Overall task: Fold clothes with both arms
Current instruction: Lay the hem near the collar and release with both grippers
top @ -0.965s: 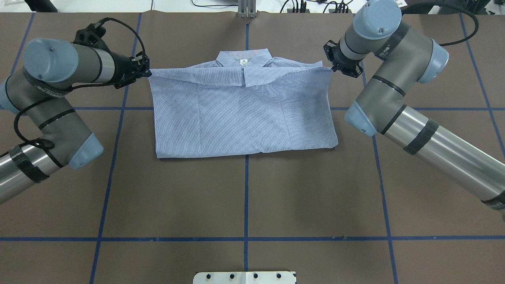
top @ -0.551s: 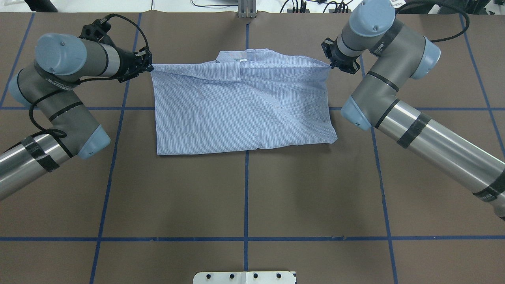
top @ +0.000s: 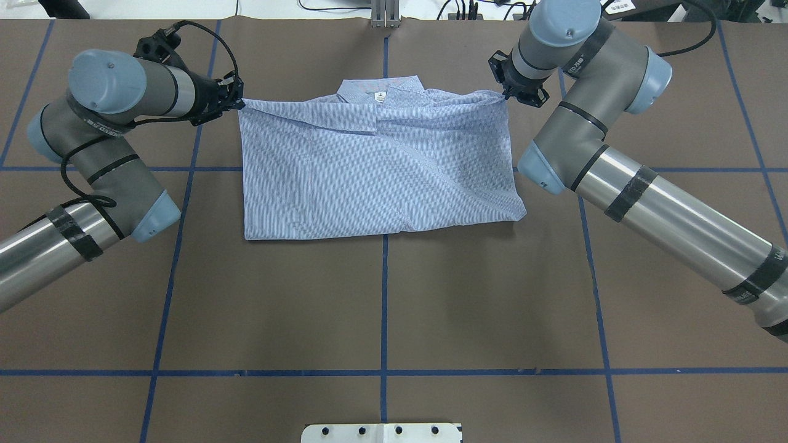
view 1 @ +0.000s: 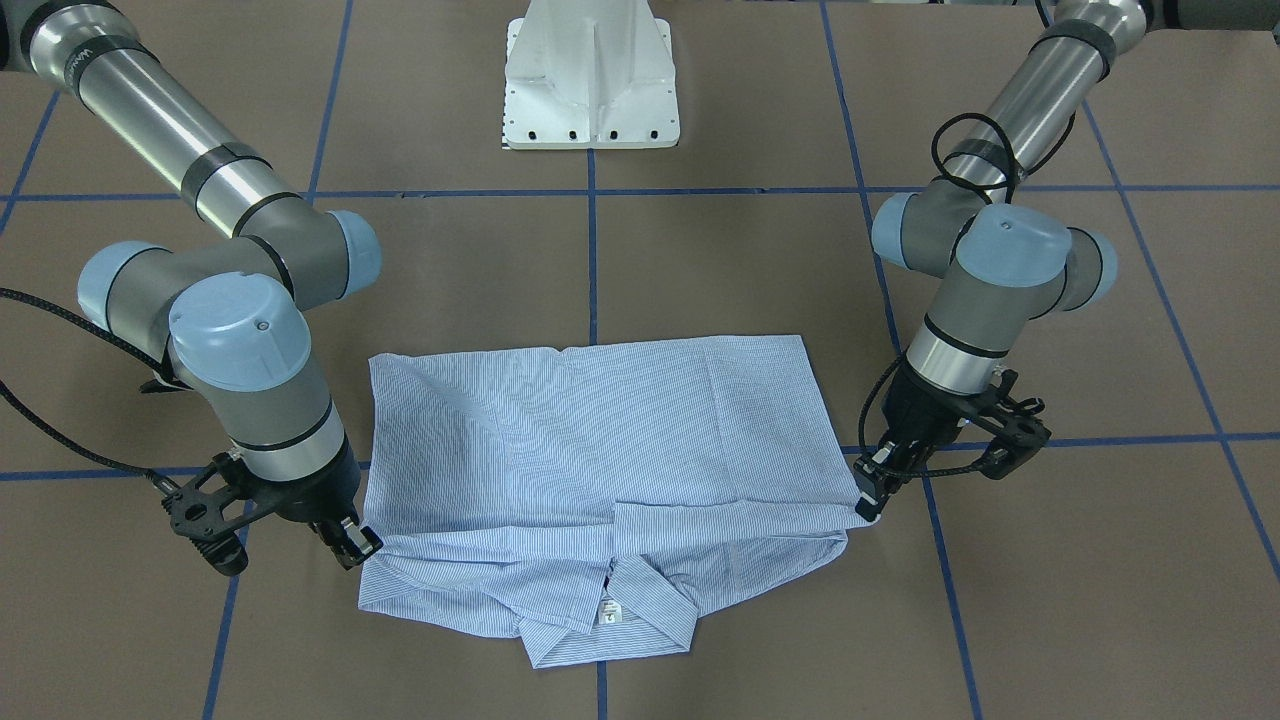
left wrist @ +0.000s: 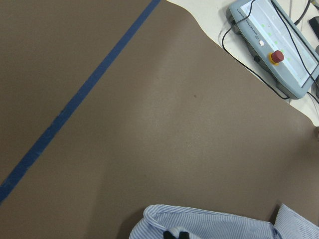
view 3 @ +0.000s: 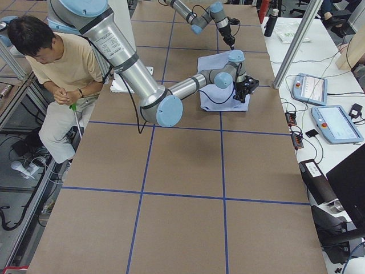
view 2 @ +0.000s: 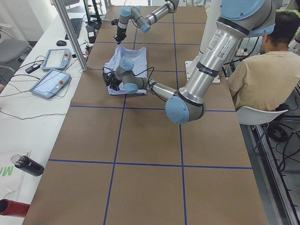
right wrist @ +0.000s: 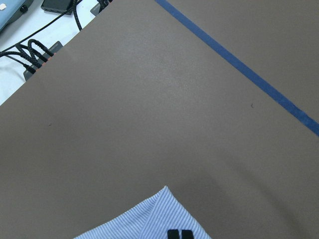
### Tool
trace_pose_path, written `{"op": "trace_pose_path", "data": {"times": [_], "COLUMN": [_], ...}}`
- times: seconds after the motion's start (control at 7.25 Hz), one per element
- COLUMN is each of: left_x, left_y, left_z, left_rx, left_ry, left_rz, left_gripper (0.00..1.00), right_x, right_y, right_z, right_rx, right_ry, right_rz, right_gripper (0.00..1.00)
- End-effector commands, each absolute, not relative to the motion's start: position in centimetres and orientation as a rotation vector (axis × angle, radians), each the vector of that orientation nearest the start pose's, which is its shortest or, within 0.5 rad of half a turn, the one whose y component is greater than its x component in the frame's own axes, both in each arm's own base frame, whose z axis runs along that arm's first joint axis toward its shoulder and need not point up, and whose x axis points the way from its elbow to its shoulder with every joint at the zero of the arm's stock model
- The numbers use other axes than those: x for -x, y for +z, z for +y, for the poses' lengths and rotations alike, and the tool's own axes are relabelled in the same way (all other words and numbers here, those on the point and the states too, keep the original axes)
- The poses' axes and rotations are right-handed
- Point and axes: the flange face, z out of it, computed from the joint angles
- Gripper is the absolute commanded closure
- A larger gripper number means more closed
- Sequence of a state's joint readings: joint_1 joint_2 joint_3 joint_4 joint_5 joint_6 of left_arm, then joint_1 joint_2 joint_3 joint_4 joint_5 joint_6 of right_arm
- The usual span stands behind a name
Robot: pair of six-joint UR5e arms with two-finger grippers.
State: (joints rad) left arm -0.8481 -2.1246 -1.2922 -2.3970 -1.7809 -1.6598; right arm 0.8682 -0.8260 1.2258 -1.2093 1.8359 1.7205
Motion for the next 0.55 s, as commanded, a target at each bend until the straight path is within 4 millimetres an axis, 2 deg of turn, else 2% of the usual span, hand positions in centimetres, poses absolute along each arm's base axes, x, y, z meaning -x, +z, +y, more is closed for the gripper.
{"op": "trace_pose_path", "data": {"times": [0.0,0.14,0.28,0.41], "left_x": [-41.2,-40.3,-38.4,-37.5], "left_y": [38.1,38.4,38.2,38.0], "left_z": [-63.8,-64.3,-65.4,-65.4], "left_rx": [-0.225,-0.232,-0.268,-0.288], "left_ry": [-0.731,-0.74,-0.728,-0.705], "left_rz": [1.086,1.082,1.078,1.078], "left_gripper": [0.45,0.27,0.16,0.16], "right_x": [43.7,43.7,42.2,40.2], "right_y": [32.7,32.3,31.4,29.8], "right_z": [-68.3,-68.7,-69.8,-70.7], "right_rx": [-0.044,-0.046,-0.059,-0.031], "right_ry": [0.858,0.86,0.866,0.866], "right_rz": [-0.84,-0.842,-0.855,-0.895], "right_gripper": [0.01,0.0,0.0,0.0]}}
